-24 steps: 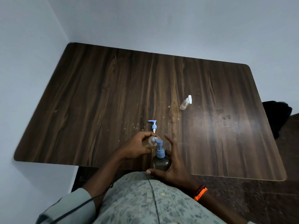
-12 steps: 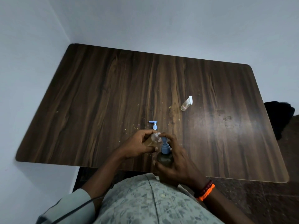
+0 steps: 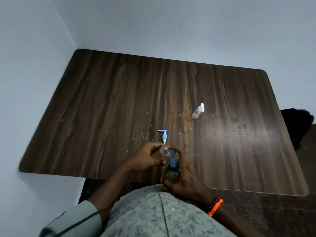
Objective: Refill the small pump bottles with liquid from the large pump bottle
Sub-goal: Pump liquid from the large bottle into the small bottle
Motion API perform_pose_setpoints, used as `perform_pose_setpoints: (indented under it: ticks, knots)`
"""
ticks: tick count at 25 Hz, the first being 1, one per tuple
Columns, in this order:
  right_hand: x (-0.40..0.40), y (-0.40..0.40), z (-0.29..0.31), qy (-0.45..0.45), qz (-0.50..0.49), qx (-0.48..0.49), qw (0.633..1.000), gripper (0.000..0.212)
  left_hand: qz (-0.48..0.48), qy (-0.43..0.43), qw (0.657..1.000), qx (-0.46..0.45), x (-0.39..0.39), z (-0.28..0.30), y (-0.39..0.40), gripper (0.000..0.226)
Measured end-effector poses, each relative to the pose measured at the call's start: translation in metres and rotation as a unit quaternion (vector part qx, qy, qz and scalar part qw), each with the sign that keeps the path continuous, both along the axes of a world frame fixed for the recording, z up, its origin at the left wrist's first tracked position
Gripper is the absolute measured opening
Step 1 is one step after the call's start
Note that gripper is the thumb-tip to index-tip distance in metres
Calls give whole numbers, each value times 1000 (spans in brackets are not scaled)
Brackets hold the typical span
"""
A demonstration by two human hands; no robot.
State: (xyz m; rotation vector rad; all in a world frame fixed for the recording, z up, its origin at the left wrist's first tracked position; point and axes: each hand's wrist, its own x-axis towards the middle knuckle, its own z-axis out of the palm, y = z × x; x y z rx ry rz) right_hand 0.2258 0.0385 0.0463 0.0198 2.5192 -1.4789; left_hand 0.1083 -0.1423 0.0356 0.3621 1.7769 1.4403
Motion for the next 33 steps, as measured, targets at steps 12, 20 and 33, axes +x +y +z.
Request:
perform_pose_setpoints:
  ticks: [12,20,33]
  knots:
    - [-1,-3,-19,-51,-6,-36,998,127,30,-37,997,-57,3,-19,-13,45]
    - [-12,4,12,-11,13,-4,1000,113,57,-28,998,-12,-1,-9,-8,52]
    - [-8,1,55,67,-37,11,997,74,31,42,996,70,-1,17,5,42]
